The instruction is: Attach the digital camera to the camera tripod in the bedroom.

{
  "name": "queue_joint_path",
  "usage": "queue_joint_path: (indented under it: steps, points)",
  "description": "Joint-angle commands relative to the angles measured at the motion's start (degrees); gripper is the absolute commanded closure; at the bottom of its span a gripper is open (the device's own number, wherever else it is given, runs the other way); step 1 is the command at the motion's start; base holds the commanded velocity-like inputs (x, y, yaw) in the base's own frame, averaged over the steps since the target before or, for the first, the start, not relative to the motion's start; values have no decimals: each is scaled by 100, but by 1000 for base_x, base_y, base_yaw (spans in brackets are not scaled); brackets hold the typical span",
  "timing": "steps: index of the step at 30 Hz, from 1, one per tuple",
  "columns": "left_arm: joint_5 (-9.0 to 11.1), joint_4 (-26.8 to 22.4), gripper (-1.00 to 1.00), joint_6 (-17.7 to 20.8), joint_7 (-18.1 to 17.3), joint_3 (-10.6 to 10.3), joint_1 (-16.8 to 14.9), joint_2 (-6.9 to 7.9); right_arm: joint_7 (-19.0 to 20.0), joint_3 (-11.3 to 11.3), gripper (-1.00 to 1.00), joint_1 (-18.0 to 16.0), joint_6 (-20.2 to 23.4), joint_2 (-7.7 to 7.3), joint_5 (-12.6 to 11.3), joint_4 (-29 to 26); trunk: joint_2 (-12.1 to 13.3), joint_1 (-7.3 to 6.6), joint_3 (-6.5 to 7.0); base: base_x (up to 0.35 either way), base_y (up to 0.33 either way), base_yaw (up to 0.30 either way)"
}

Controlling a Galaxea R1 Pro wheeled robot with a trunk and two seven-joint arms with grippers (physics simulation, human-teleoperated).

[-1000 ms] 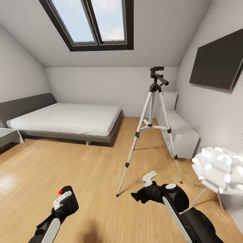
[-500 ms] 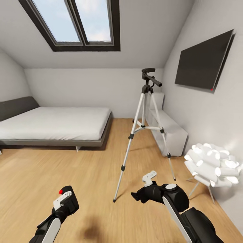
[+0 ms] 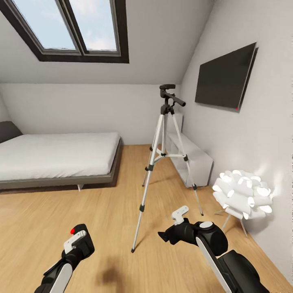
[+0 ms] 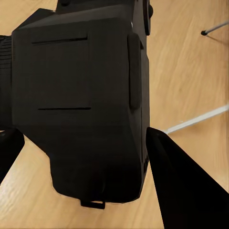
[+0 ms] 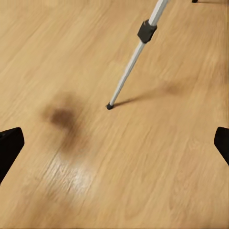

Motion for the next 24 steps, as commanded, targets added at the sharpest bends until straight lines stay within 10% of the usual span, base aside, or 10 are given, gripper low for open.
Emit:
queue_joint_path:
  steps: [1,24]
  points:
    - [48,-9,100,22,23,0,0,2,-26,7,-100,-7,28,-2,-41,-4,-3,1,-2,159,277,-253]
    - [66,-23,100,82,20,22,-6,27,-26,7,-100,-7,24,-2,-37,-4,358,-197,258,199,270,-245]
